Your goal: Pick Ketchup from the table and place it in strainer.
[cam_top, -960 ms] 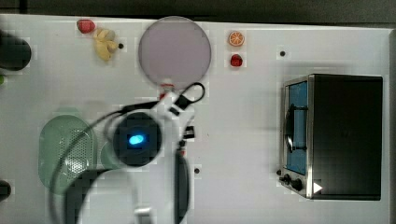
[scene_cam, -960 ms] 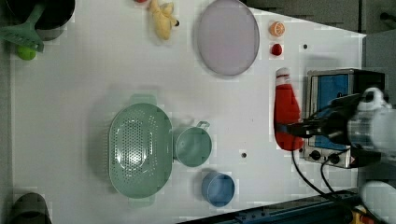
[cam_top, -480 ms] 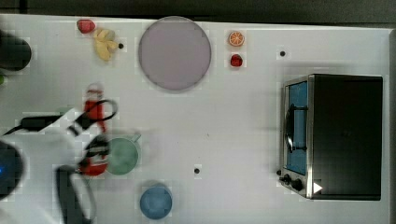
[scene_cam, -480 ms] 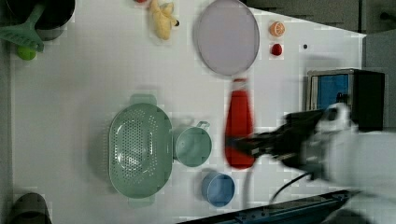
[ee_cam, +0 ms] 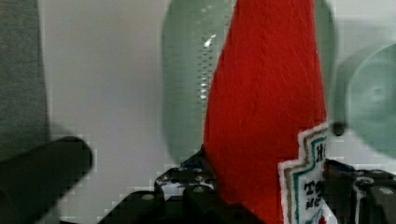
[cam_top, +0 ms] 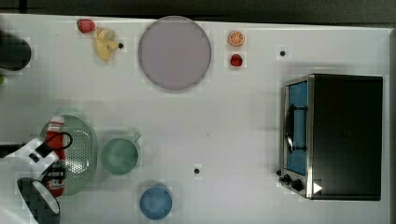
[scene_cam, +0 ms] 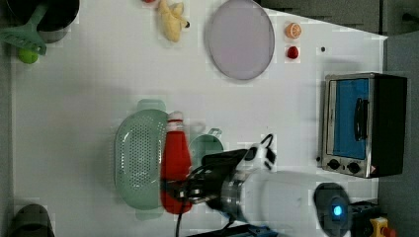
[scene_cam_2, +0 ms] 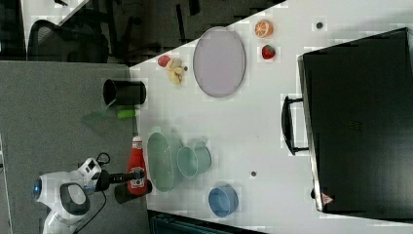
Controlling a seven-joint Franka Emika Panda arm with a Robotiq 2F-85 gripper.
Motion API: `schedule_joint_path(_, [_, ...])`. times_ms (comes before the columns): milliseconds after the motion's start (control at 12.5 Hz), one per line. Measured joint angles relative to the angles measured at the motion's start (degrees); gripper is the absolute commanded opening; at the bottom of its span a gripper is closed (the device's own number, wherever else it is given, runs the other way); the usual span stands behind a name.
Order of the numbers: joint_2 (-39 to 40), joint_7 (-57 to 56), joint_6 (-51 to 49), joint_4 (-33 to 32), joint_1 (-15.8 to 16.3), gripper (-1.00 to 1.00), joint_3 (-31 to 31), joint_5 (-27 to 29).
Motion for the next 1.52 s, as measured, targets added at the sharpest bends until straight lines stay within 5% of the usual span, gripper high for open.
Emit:
schedule_joint_path(240, [6.0, 4.7, 4.3, 0.2, 0.5, 0.37, 0.4, -6.0])
schedule_joint_path(480, [13.0, 6.5, 8.9, 0.6, 0.3, 1.0, -0.4, -7.8])
schedule_joint_path(800, [16.8, 7.2, 11.0, 0.0, -0.4, 1.0, -2.7, -8.2])
schedule_joint_path(1520, [-6.2, 8.8, 1.7, 1.1, -7.1, 1.0, -5.0, -7.9])
